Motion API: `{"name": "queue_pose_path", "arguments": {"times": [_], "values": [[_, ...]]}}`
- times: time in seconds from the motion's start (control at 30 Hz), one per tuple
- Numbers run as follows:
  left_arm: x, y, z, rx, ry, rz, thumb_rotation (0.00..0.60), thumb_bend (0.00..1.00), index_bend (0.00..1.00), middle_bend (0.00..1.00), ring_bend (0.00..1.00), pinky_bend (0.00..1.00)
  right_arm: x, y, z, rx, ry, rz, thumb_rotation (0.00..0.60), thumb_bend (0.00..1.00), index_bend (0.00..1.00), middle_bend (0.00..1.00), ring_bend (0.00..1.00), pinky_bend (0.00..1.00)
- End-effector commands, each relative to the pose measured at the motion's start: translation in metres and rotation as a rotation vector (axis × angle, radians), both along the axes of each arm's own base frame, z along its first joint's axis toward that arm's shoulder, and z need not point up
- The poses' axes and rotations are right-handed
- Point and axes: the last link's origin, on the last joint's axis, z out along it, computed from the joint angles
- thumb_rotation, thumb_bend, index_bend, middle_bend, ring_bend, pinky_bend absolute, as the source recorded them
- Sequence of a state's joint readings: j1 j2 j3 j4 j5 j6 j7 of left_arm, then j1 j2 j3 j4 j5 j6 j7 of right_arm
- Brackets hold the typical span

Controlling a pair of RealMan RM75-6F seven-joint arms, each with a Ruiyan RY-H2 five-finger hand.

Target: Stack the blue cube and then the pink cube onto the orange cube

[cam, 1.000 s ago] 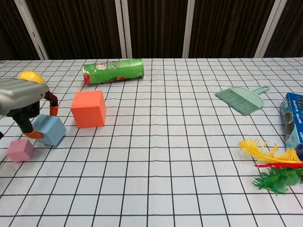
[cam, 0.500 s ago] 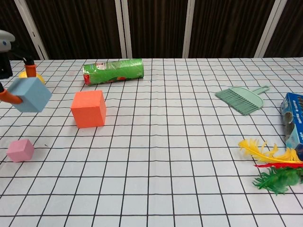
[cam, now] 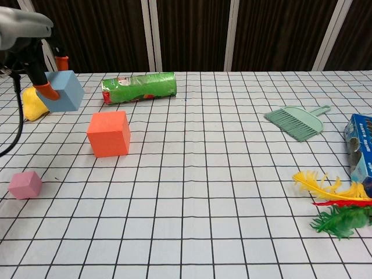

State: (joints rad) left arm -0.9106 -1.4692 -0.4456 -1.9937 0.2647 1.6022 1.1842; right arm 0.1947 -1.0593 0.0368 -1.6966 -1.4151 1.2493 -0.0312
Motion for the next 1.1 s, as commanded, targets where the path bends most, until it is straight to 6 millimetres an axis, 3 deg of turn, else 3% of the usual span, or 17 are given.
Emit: {"name": "queue_pose_path", "arguments": {"times": [0.03,0.47,1.1], "values": [[0.011,0.012,-0.015,-0.006,0.008,0.039,0.6,0.44,0.55,0.96,0.77,0.7,-0.001,-0.001,-0.001,0.002,0.005,-0.006,0.6,0.19,0.02,0.09,0.16,0.15],[0.025,0.03,-0.049,-0.006,0.031,0.089,0.6,0.44,0.55,0.96,0.77,0.7,-0.003,-0.005,-0.003,0.001,0.02,-0.021,0.6,0.19,0.02,0.09,0.16,0.15],[0.036,0.028,-0.06,0.0,0.052,0.093,0.6,0.43,0.55,0.96,0.77,0.7,-0.003,-0.004,-0.001,-0.004,0.017,-0.022,0.6,0.19,0.02,0.09,0.16,0.15]]}}
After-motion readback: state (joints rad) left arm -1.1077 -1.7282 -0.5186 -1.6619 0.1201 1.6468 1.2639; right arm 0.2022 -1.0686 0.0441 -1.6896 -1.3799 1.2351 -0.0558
